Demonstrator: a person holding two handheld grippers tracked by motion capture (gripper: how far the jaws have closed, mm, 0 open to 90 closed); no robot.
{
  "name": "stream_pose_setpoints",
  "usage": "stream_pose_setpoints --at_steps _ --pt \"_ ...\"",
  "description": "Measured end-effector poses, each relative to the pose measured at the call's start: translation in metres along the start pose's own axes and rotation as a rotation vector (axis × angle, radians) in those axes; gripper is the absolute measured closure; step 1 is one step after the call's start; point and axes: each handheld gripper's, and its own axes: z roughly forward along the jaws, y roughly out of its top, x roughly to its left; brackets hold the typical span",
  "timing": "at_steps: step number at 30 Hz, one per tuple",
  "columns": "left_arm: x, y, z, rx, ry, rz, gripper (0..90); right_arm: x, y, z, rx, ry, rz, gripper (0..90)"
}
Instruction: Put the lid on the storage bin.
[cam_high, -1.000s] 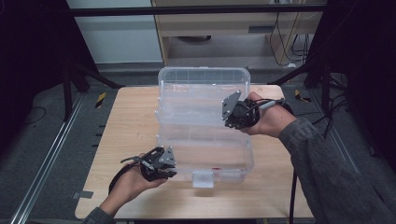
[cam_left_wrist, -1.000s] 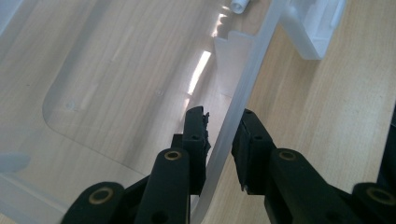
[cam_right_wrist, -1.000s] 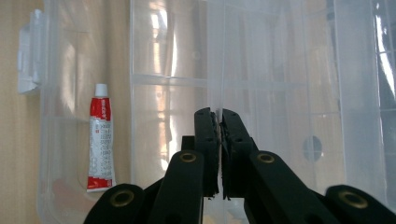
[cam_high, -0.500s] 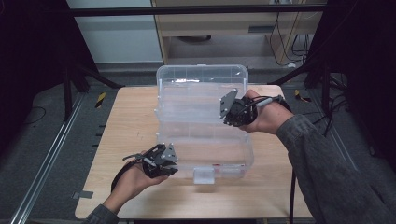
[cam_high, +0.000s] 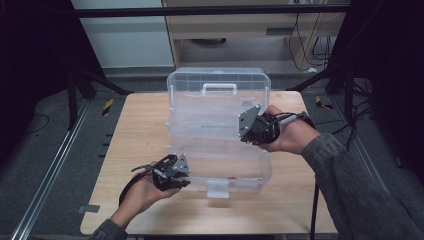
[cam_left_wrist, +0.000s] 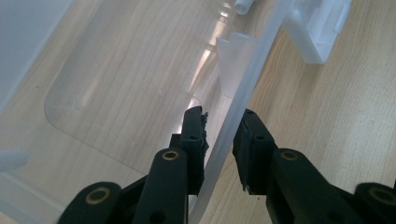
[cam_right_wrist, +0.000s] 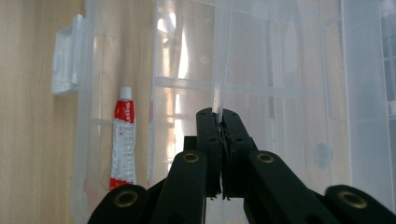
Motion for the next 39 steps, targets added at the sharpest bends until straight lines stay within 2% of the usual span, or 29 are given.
stream_pose_setpoints --at_steps 7,9,14,18,31,35,36,37,39 --pt "-0.002 0.0 0.0 -0.003 0.013 0.009 73.7 0.012 -0.002 0.0 0.014 -0.005 -0.016 86.9" --pt "-0.005 0.0 0.0 -0.002 0.028 0.027 73.5 0.015 -0.002 0.0 0.024 -0.009 -0.017 86.7" --pt "-0.01 0.001 -0.001 0.004 0.022 0.032 74.9 0.011 -0.004 0.0 0.016 0.006 -0.009 86.5" --pt "-0.01 0.001 -0.001 0.006 0.023 0.037 74.9 0.017 -0.003 0.0 0.024 0.005 -0.027 86.6" --pt "-0.011 0.0 -0.001 -0.002 0.03 0.055 74.4 0.025 -0.007 0.001 0.02 0.016 -0.023 86.1" --pt "-0.012 -0.001 0.0 -0.018 0.036 0.061 74.2 0.027 -0.007 0.002 0.021 0.017 -0.029 86.1" --pt "-0.012 -0.001 0.0 -0.015 0.037 0.059 74.2 0.027 -0.007 0.002 0.021 0.017 -0.029 86.1" --pt "-0.016 -0.002 0.0 -0.017 0.032 -0.001 74.1 0.028 -0.007 0.002 0.023 0.021 -0.031 86.0" --pt "-0.017 -0.002 0.0 -0.018 0.033 -0.002 74.1 0.028 -0.007 0.002 0.023 0.022 -0.033 86.0"
